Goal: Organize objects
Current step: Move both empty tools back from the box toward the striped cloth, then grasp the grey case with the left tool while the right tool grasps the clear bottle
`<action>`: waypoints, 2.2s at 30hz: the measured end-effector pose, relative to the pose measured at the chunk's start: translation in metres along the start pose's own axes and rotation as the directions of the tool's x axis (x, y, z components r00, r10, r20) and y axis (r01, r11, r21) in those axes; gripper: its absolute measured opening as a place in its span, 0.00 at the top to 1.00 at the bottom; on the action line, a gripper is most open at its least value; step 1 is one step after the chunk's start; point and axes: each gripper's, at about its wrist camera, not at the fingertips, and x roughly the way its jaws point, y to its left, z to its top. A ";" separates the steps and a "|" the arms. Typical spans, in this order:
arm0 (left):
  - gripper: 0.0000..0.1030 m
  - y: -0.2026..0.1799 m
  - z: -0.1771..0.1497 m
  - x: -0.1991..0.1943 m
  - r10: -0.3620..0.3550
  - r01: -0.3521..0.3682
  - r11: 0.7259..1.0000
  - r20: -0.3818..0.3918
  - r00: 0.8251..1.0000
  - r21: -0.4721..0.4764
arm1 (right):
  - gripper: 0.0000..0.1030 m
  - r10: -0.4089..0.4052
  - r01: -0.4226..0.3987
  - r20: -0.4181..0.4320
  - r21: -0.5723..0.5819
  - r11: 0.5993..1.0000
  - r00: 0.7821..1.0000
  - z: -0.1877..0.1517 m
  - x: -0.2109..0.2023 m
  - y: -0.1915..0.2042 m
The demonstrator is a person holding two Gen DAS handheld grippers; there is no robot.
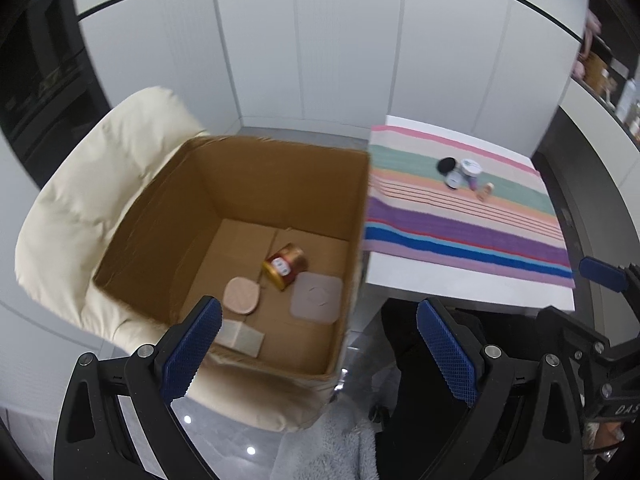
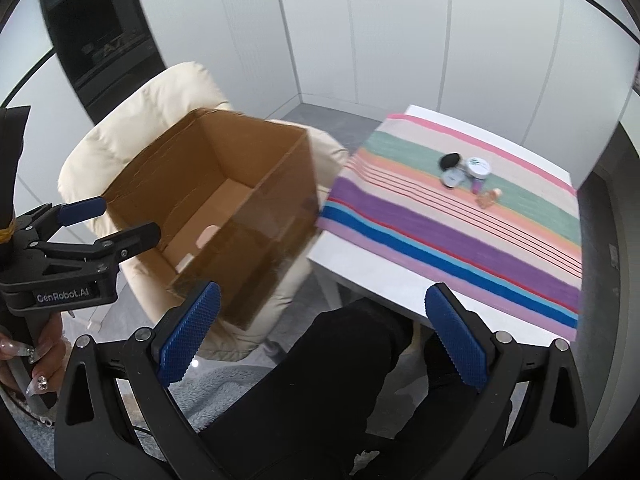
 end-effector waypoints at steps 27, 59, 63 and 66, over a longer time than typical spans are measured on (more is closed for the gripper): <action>0.04 -0.117 0.030 0.041 -0.106 0.115 0.981 -0.068 0.992 0.158 | 0.00 -0.106 0.105 -0.009 0.266 0.958 0.994 -0.027 -0.004 -0.149; 0.04 -0.250 0.173 0.324 -0.147 0.161 0.985 -0.181 0.973 0.068 | 0.00 -0.072 0.068 0.053 0.083 0.994 0.996 0.051 0.227 -0.319; 0.04 -0.254 0.177 0.372 -0.116 0.135 0.989 -0.238 0.964 0.065 | 0.00 -0.079 0.081 0.044 -0.036 0.996 0.996 0.058 0.274 -0.322; 0.04 -0.256 0.179 0.388 -0.150 0.168 0.984 -0.253 0.956 0.052 | 0.00 -0.098 0.102 0.048 -0.099 0.990 0.994 0.063 0.297 -0.323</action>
